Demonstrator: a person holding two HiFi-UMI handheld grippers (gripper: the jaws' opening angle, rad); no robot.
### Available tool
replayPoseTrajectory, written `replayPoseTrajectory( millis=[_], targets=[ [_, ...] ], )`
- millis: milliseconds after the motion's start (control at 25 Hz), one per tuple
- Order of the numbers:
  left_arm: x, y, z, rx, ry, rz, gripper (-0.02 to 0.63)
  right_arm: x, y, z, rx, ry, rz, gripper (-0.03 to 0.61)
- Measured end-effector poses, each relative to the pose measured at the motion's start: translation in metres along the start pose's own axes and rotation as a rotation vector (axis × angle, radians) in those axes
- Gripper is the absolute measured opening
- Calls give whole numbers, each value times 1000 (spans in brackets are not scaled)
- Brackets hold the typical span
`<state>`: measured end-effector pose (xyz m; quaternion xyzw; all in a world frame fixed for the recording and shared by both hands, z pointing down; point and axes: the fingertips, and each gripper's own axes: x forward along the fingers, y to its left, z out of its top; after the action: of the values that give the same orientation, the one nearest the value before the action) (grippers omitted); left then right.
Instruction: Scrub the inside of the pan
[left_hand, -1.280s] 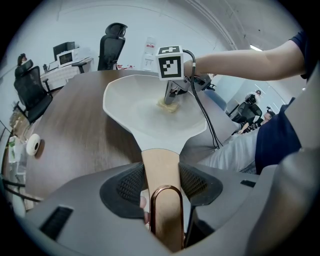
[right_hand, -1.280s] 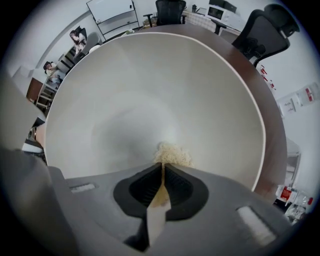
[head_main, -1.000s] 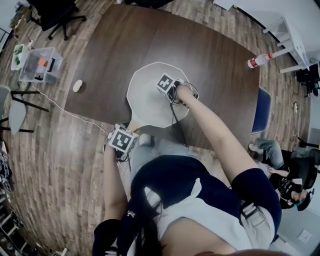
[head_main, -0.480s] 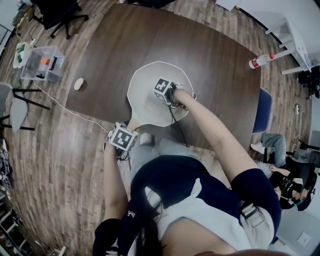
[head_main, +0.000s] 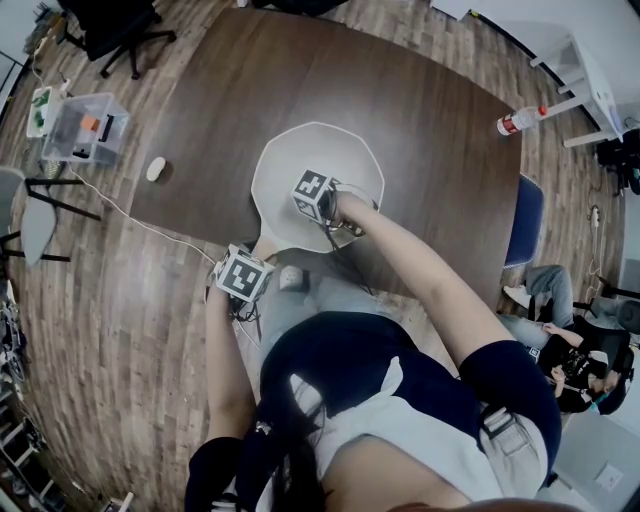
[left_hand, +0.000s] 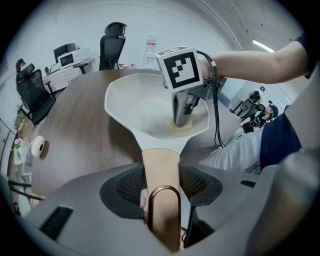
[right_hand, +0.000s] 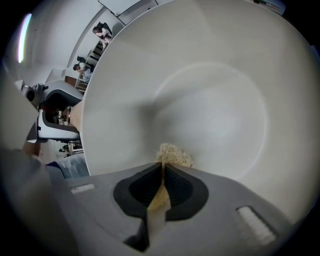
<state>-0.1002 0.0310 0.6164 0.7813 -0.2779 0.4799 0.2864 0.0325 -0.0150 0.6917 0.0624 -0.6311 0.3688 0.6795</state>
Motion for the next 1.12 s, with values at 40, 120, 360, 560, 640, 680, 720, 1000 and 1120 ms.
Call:
replayPoseTrajectory(
  millis=[40, 120, 360, 560, 640, 680, 720, 1000, 1120],
  targets=[
    [1, -2, 0, -2, -2, -8, 216, 0, 3, 3, 1, -20, 10, 15],
    [-1, 3, 0, 6, 1, 12, 216, 0, 9, 9, -3, -53, 21, 15],
    [-1, 1, 4, 8, 5, 0, 216, -4, 18, 29, -50, -157, 20, 15],
    [2, -3, 5, 5, 13, -39, 216, -9, 22, 51, -85, -238, -28, 15],
    [5, -12, 4, -9, 8, -80, 216, -9, 23, 57, -125, -259, -50, 15],
    [6, -14, 4, -13, 6, -91, 216, -9, 23, 60, -143, -270, -59, 15],
    [6, -15, 4, -14, 7, -96, 216, -10, 23, 62, -156, -283, -68, 15],
    [5, -15, 10, -16, 19, -108, 216, -28, 14, 92, -223, -401, -182, 15],
    [4, -12, 10, -17, 18, -96, 216, -38, 8, 106, -228, -467, -229, 15]
  ],
)
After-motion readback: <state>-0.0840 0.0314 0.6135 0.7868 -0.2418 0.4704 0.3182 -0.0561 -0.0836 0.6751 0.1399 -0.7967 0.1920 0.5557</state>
